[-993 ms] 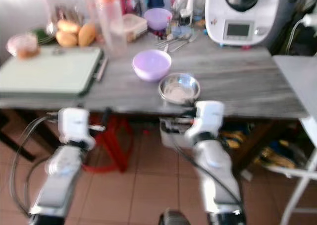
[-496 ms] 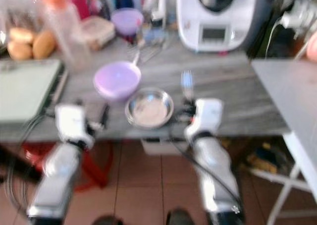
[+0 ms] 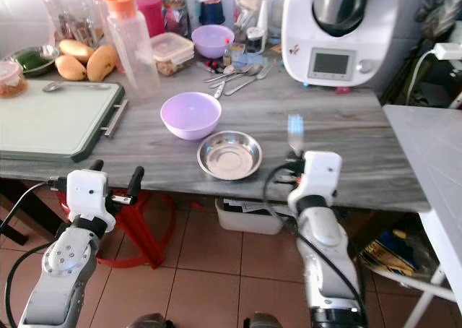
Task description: Setting the table
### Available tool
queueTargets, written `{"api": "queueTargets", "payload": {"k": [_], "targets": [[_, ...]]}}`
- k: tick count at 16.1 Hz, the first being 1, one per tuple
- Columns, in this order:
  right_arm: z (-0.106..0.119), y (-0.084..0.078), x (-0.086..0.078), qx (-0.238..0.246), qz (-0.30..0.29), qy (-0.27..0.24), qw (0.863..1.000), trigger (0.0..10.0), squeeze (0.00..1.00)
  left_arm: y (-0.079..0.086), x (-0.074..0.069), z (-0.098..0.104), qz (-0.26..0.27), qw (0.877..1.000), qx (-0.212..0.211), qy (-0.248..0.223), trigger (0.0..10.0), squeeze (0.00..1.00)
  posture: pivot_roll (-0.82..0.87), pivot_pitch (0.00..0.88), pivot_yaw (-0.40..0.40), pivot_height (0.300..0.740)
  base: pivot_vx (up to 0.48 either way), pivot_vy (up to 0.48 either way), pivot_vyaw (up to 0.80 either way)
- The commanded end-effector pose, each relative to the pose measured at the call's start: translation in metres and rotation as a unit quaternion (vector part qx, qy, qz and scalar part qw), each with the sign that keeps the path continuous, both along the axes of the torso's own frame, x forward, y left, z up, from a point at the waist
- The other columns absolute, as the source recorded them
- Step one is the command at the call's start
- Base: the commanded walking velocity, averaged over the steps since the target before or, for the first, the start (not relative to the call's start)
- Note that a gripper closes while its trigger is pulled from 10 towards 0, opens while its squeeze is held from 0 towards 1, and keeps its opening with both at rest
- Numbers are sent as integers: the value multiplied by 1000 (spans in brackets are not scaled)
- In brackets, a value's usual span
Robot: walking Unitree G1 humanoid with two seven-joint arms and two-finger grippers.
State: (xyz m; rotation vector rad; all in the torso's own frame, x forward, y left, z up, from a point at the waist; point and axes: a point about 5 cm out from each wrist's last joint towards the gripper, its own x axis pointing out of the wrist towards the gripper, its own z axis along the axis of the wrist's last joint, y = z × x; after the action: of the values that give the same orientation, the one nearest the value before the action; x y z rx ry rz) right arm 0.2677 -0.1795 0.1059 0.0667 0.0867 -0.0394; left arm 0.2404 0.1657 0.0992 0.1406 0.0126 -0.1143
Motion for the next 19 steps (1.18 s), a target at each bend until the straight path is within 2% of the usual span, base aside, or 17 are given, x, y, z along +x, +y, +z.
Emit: {"api": "queueTargets", "payload": {"k": [1, 3, 4, 6, 7, 9, 12, 19], "targets": [[3, -4, 4, 2, -8, 0, 1000, 10000, 0, -1, 1, 6, -6, 1000, 0, -6, 10000, 0, 7, 0, 17, 740, 0, 0, 0], [3, -7, 5, 3, -14, 5, 1000, 10000, 0, -1, -3, 6, -10, 1000, 5, 0, 10000, 0, 9, 9, 23, 740, 0, 0, 0], [4, -10, 5, 36, -26, 6, 999, 10000, 0, 1, -6, 3, -13, 1000, 11, 6, 10000, 0, 16, 16, 28, 740, 0, 0, 0], [3, -14, 7, 40, -29, 14, 999, 10000, 0, 5, -15, 0, -35, 999, 25, 14, 10000, 0, 29, 26, 38, 740, 0, 0, 0], [-1, -15, 9, 58, -34, 28, 997, 10000, 0, 8, -16, 2, -42, 999, 28, 19, 10000, 0, 43, 36, 47, 740, 0, 0, 0], [1, -12, 14, 62, -26, 27, 997, 10000, 0, 9, -12, 7, -50, 998, 26, 16, 10000, 0, 51, 50, 56, 740, 0, 0, 0], [2, -11, 21, 85, -19, 42, 995, 10000, 0, 7, -16, 9, -59, 998, 29, 20, 10000, 0, 61, 79, 64, 740, 0, 0, 0], [-2, -14, 29, 88, -21, 65, 994, 10000, 0, 3, -20, 12, -66, 997, 24, 29, 10000, 0, 69, 114, 58, 740, 0, 0, 0]]}}
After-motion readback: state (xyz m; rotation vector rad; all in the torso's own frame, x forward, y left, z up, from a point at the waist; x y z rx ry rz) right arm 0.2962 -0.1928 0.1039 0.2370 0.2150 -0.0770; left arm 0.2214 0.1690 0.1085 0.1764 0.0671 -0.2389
